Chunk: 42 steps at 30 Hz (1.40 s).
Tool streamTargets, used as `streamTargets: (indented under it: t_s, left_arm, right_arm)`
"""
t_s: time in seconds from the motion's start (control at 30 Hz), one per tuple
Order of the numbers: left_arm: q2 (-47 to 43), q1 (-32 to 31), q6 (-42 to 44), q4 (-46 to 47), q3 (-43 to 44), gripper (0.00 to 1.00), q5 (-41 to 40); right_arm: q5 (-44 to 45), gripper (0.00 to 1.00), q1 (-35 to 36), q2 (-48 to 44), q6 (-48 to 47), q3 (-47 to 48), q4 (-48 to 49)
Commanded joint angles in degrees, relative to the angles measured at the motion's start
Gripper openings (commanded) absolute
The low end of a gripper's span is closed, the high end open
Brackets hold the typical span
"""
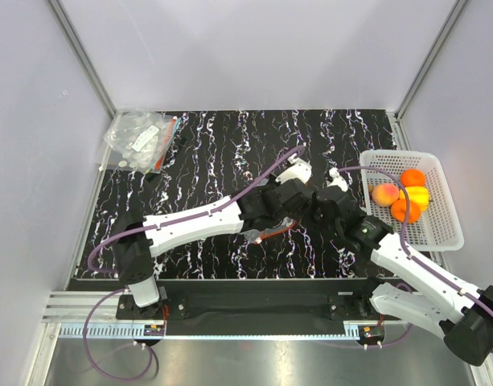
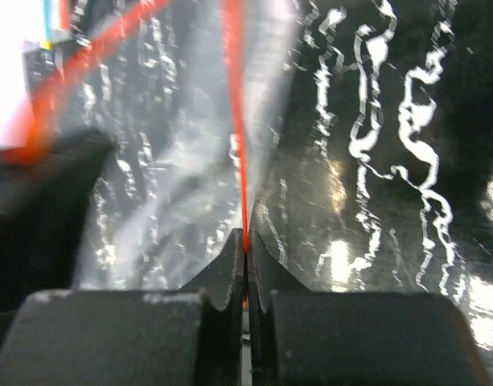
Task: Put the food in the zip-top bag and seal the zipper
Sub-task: Open the zipper of the food storage bag at the center of the board.
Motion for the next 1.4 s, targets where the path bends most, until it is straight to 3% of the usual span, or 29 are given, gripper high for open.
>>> streamTargets:
  t_s: [0.0,0.17,0.5,0.67,0.93,1.03,1.07,1.13,1.23,1.37]
  left_arm:
    - [-2.87,-0.19,3.26,-3.72,3.18,0.06,-11.41]
    - [-1.91,-0.19,3.53,-11.8,7.13,0.06,-16.79]
    - [-1.64,-0.01,5.55,-10.5,5.56,0.05,-13.2]
    - [-1.47,0.25,6.26,-4.78,2.92,0.0,-3.97]
    - [2.75,1.48,5.73,-2.49,4.58,0.0,3.94]
    - [3.81,2.8,6.26,-2.84,5.81,0.0,5.27]
    - [4.33,3.15,6.43,-3.02,6.08,0.0,5.36]
    - [4.86,3.33,6.7,-3.37,6.87,0.0,5.62]
    - [5.22,3.33,6.52,-3.2,7.49,0.0,6.06]
    - [4.6,3.41,6.26,-2.14,7.31,0.0,5.8]
  right_arm:
    - [1.35,0.0,0.36,-0.69,0.89,-2.04,2.15]
    - [1.7,0.0,0.27,0.1,0.1,-3.45,2.23]
    - [3.99,0.02,0.09,-1.48,-0.52,-9.95,3.81]
    - [3.98,0.22,0.09,-4.29,-1.57,-10.75,4.08]
    - [9.17,0.33,0.18,-7.9,-4.82,-4.69,-6.1]
    - [9.87,0.56,0.09,-8.25,-4.3,-4.07,-8.13]
    - [9.87,0.67,0.09,-8.51,-3.25,-4.59,-8.4]
    - [9.44,0.75,0.09,-9.48,-2.28,-5.65,-8.14]
    - [10.74,0.78,0.09,-12.9,-0.17,-6.97,-9.45]
    - [17.24,0.77,0.01,-15.55,-0.25,-2.08,-16.38]
